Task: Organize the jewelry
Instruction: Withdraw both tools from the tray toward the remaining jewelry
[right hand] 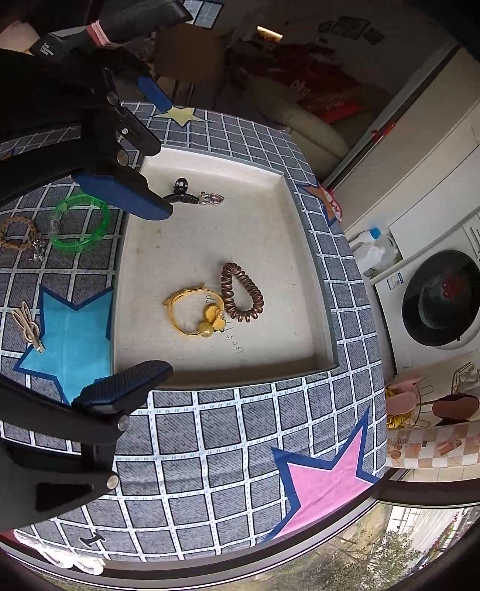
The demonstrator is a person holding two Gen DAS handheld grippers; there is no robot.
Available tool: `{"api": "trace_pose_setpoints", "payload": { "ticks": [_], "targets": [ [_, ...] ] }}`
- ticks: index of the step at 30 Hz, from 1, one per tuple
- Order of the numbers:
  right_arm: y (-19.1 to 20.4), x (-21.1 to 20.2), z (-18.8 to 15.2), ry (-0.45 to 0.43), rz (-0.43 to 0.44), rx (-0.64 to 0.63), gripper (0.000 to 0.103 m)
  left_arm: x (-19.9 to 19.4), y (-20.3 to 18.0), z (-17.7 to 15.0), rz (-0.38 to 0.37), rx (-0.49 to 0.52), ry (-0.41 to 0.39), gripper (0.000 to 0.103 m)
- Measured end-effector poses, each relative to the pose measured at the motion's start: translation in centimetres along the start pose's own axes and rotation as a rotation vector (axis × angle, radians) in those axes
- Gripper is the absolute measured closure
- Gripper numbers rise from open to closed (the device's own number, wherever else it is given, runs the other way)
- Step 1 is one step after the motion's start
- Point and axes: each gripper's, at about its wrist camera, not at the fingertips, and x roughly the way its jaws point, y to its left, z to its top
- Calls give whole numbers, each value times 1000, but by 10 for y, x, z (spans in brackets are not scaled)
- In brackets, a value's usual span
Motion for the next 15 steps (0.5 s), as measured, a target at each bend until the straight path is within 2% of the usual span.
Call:
{"api": "trace_pose_setpoints", "payload": {
  "ticks": [1,2,10,15],
  "targets": [
    [0,-2,-4,1,-3,1,14,-4,4,-5,-3,-5,5,0],
    [1,-5,-8,-3,-4,2,12,-7,8,-10,-1,-8,11,0],
    [6,-26,-51,-17,-23,-9,11,-29,35,-58,37,-17,57,0],
    [2,-26,-79,57,-37,29,11,-32,51,-88,47,-63,111,0]
  ]
}}
